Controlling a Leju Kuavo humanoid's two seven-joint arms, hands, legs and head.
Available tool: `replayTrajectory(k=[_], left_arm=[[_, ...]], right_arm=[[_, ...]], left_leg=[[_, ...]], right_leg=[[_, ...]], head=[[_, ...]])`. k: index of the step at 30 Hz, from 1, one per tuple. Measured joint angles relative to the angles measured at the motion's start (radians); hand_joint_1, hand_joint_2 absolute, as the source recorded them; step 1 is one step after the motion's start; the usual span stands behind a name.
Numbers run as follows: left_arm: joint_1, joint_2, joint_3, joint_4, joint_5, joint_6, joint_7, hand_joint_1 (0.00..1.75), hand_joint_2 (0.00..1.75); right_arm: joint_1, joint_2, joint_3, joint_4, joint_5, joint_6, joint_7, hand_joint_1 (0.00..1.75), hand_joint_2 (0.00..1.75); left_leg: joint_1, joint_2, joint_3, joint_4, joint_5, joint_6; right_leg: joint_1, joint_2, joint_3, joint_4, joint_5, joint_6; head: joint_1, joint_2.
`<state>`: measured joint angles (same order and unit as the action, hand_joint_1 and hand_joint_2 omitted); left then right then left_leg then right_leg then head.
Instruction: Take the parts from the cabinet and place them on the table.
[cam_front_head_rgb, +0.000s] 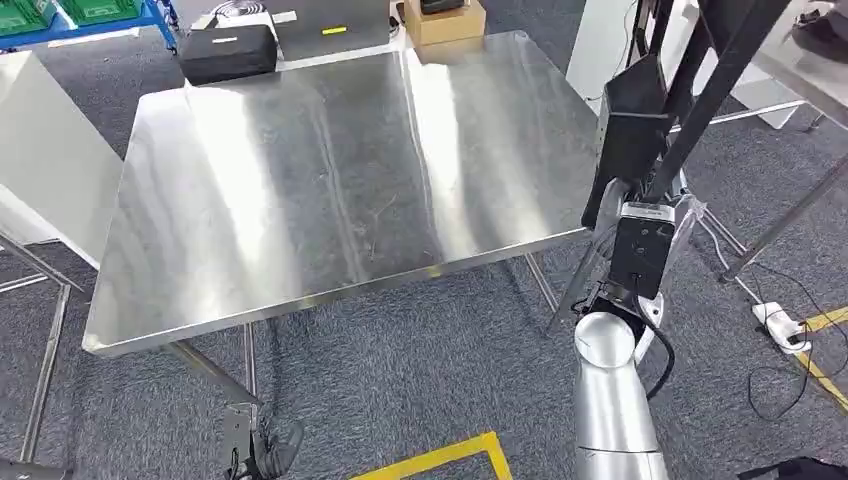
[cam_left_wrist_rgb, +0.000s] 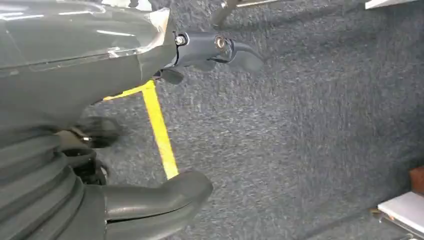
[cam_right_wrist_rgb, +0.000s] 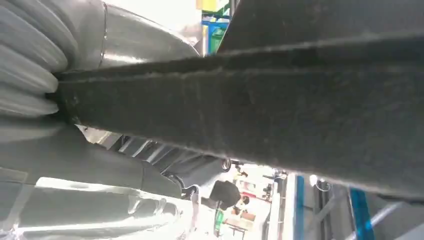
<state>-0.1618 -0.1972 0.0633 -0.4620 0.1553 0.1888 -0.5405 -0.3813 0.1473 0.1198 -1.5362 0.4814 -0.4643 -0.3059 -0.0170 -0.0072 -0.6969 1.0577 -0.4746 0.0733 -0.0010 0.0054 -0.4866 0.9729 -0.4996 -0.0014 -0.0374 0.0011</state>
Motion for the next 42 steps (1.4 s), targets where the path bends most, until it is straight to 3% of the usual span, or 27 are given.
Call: replayTrajectory(k=[1,2,3,5,7,8,10,12,13,14,15,16,17,18,21,22,25,26,27,29,31,32,35,36,37,40,42], left_arm=[[0.003,0.008,0.002,0.0,0.0,0.001,0.0,0.0,1.75],[0.005,0.008,0.003,0.0,-0.002,0.001,0.0,0.0,1.75],[0.005,0.007,0.003,0.0,-0.003,0.001,0.0,0.0,1.75],[0.0,0.008,0.006,0.0,-0.007,0.001,0.0,0.0,1.75],[-0.006,0.008,0.01,-0.001,-0.007,0.0,0.0,0.0,1.75],[-0.006,0.008,0.012,-0.001,-0.007,0.0,0.0,0.0,1.75],[-0.002,0.005,0.016,0.0,-0.007,-0.002,-0.001,0.0,1.75],[0.005,0.003,0.02,0.0,-0.001,-0.002,-0.005,0.0,1.75],[0.007,0.002,0.022,0.0,-0.001,-0.002,-0.007,0.0,1.75],[0.007,0.002,0.025,0.0,0.0,-0.002,-0.009,0.0,1.75],[0.008,0.002,0.027,0.0,0.001,-0.003,-0.009,0.0,1.75],[0.01,0.004,0.029,0.001,0.001,-0.004,-0.01,0.0,1.75],[0.012,0.005,0.033,0.002,0.003,-0.008,-0.011,0.0,1.75],[0.01,0.005,0.036,0.003,0.003,-0.009,-0.015,0.0,1.75],[0.013,0.006,0.045,0.005,0.005,-0.021,-0.021,0.0,1.75],[0.012,0.006,0.046,0.005,0.005,-0.025,-0.023,0.0,1.75],[0.013,0.007,0.05,0.006,-0.002,-0.042,-0.024,0.0,1.75],[0.014,0.007,0.05,0.008,-0.007,-0.045,-0.022,0.0,1.75],[0.014,0.008,0.05,0.009,-0.011,-0.051,-0.019,0.0,1.75],[0.014,0.011,0.05,0.01,-0.013,-0.057,-0.016,0.0,1.75],[0.013,0.016,0.05,0.01,-0.017,-0.063,-0.014,0.0,1.75],[0.009,0.021,0.05,0.011,-0.018,-0.064,-0.012,0.0,1.75],[0.005,0.022,0.05,0.012,-0.019,-0.074,-0.011,0.0,1.75],[0.005,0.023,0.05,0.013,-0.019,-0.075,-0.011,0.0,1.75],[0.004,0.024,0.05,0.014,-0.019,-0.076,-0.011,0.0,1.75],[0.009,0.023,0.049,0.02,-0.027,-0.081,-0.006,0.0,1.75],[0.009,0.023,0.048,0.025,-0.034,-0.082,0.0,0.0,1.75]], right_arm=[[0.0,0.0,-0.001,0.002,0.0,0.0,-0.001,1.75,1.75],[0.003,0.002,0.0,0.002,0.0,0.0,-0.003,1.75,1.75],[0.004,0.006,-0.001,0.002,0.0,0.0,-0.003,1.75,1.75],[0.003,0.008,-0.002,0.002,0.002,0.0,-0.004,1.75,1.75],[0.002,0.008,-0.003,0.002,0.001,0.0,-0.006,1.75,1.75],[0.001,0.008,-0.003,0.002,0.001,0.002,-0.006,1.75,1.75],[0.007,0.006,-0.005,0.003,0.001,0.002,-0.009,1.75,1.75],[0.006,0.004,-0.006,0.009,0.01,0.005,-0.009,1.75,1.75],[0.007,0.002,-0.007,0.011,0.022,0.005,-0.006,1.75,1.75],[0.005,0.0,-0.007,0.014,0.039,0.005,0.0,1.75,1.75],[0.003,-0.005,-0.007,0.016,0.061,0.005,0.009,1.75,1.75],[0.003,-0.011,-0.007,0.024,0.1,0.006,0.029,1.75,1.75],[-0.006,-0.02,-0.006,0.038,0.164,0.009,0.058,1.75,1.75],[-0.009,-0.02,0.0,0.044,0.209,0.013,0.083,1.75,1.75],[-0.029,-0.04,0.008,0.071,0.347,0.059,0.149,1.75,1.75],[-0.039,-0.048,0.012,0.081,0.377,0.082,0.163,1.75,1.75],[-0.074,-0.081,0.034,0.136,0.471,0.18,0.224,1.75,1.75],[-0.085,-0.093,0.042,0.16,0.495,0.208,0.241,1.75,1.75],[-0.098,-0.108,0.048,0.187,0.508,0.239,0.254,1.75,1.75],[-0.123,-0.133,0.059,0.236,0.517,0.274,0.261,1.75,1.75],[-0.166,-0.15,0.077,0.29,0.53,0.311,0.268,1.75,1.75],[-0.196,-0.161,0.09,0.331,0.544,0.329,0.274,1.75,1.75],[-0.268,-0.177,0.126,0.438,0.578,0.358,0.293,1.75,1.75],[-0.296,-0.179,0.145,0.483,0.597,0.369,0.301,1.75,1.75],[-0.313,-0.184,0.158,0.514,0.611,0.374,0.31,1.75,1.75],[-0.373,-0.188,0.204,0.62,0.661,0.393,0.348,1.75,1.75],[-0.403,-0.188,0.249,0.707,0.717,0.409,0.394,1.75,1.75]], left_leg=[[-0.022,-0.009,0.009,-0.059,0.102,0.021],[-0.029,-0.034,0.024,-0.062,0.109,0.029],[-0.033,-0.037,0.042,-0.073,0.101,0.03],[-0.033,-0.032,0.085,-0.093,0.09,0.027],[-0.027,-0.025,0.123,-0.099,0.082,0.036],[-0.025,-0.023,0.128,-0.099,0.075,0.039],[-0.021,-0.023,0.139,-0.098,0.061,0.034],[-0.016,-0.027,0.156,-0.096,0.041,0.027],[-0.012,-0.03,0.169,-0.095,0.028,0.023],[-0.007,-0.032,0.183,-0.09,0.012,0.016],[-0.003,-0.033,0.194,-0.081,-0.006,0.009],[-0.01,-0.034,0.188,-0.077,-0.024,-0.003],[-0.006,-0.036,0.196,-0.064,-0.033,-0.003],[-0.01,-0.034,0.188,-0.063,-0.038,-0.007],[-0.005,-0.024,0.18,-0.042,-0.042,-0.015],[-0.005,-0.011,0.145,0.008,-0.038,-0.024],[0.01,0.001,-0.004,0.223,-0.125,-0.047],[0.013,0.003,-0.041,0.259,-0.137,-0.049],[0.015,0.004,-0.059,0.253,-0.116,-0.049],[0.016,0.004,-0.026,0.131,-0.011,-0.04],[0.009,0.006,0.037,-0.035,0.092,-0.017],[0.006,0.011,0.039,-0.043,0.072,-0.009],[-0.005,0.003,0.045,-0.057,0.072,-0.005],[0.0,0.005,0.068,-0.074,0.08,-0.001],[0.007,0.004,0.08,-0.085,0.086,0.003],[0.008,-0.002,0.086,-0.09,0.082,0.011],[0.007,-0.011,0.088,-0.088,0.078,0.013]], right_leg=[[0.0,0.002,0.021,0.0,-0.014,0.005],[-0.006,0.012,0.021,-0.007,-0.031,0.011],[-0.002,0.01,0.042,-0.018,-0.043,0.013],[0.0,0.013,0.065,0.027,-0.014,0.031],[-0.002,0.008,0.014,0.129,-0.008,0.036],[-0.003,0.008,-0.037,0.201,-0.012,0.033],[-0.007,0.007,-0.139,0.296,-0.091,0.022],[-0.013,0.006,-0.181,0.276,-0.148,0.028],[-0.018,0.005,-0.18,0.223,-0.136,0.043],[-0.023,0.004,-0.169,0.146,-0.087,0.07],[-0.029,0.002,-0.158,0.061,-0.003,0.1],[-0.028,-0.012,-0.151,0.044,0.113,0.128],[-0.025,-0.012,-0.158,0.033,0.081,0.087],[-0.02,-0.004,-0.149,0.04,0.098,0.062],[-0.029,-0.002,-0.143,0.038,0.095,0.047],[-0.028,-0.003,-0.139,0.037,0.089,0.04],[-0.025,-0.004,-0.128,0.036,0.073,0.016],[-0.024,-0.005,-0.124,0.036,0.068,0.015],[-0.022,-0.005,-0.117,0.036,0.063,0.016],[-0.02,-0.005,-0.101,0.036,0.053,0.016],[-0.018,-0.005,-0.087,0.032,0.045,0.017],[-0.015,-0.004,-0.085,0.03,0.043,0.021],[-0.02,-0.005,-0.084,0.019,0.04,0.037],[-0.012,-0.005,-0.077,0.014,0.039,0.045],[-0.017,-0.006,-0.087,0.033,0.03,0.043],[-0.015,-0.005,-0.202,0.245,-0.05,0.033],[-0.015,-0.005,-0.272,0.347,-0.066,0.041]], head=[[0.009,0.0],[0.011,0.0],[0.008,0.0],[0.009,0.0],[0.007,0.0],[0.009,0.0],[0.01,0.0],[0.011,0.0],[0.011,0.0],[0.011,0.0],[0.011,0.0],[0.016,0.0],[0.021,0.0],[0.017,0.0],[0.01,0.0],[0.009,0.0],[0.0,0.0],[0.0,0.0],[0.0,0.0],[-0.001,0.0],[-0.003,0.0],[0.001,0.0],[-0.008,0.0],[-0.008,0.0],[-0.007,0.0],[0.003,0.0],[0.004,0.0]])
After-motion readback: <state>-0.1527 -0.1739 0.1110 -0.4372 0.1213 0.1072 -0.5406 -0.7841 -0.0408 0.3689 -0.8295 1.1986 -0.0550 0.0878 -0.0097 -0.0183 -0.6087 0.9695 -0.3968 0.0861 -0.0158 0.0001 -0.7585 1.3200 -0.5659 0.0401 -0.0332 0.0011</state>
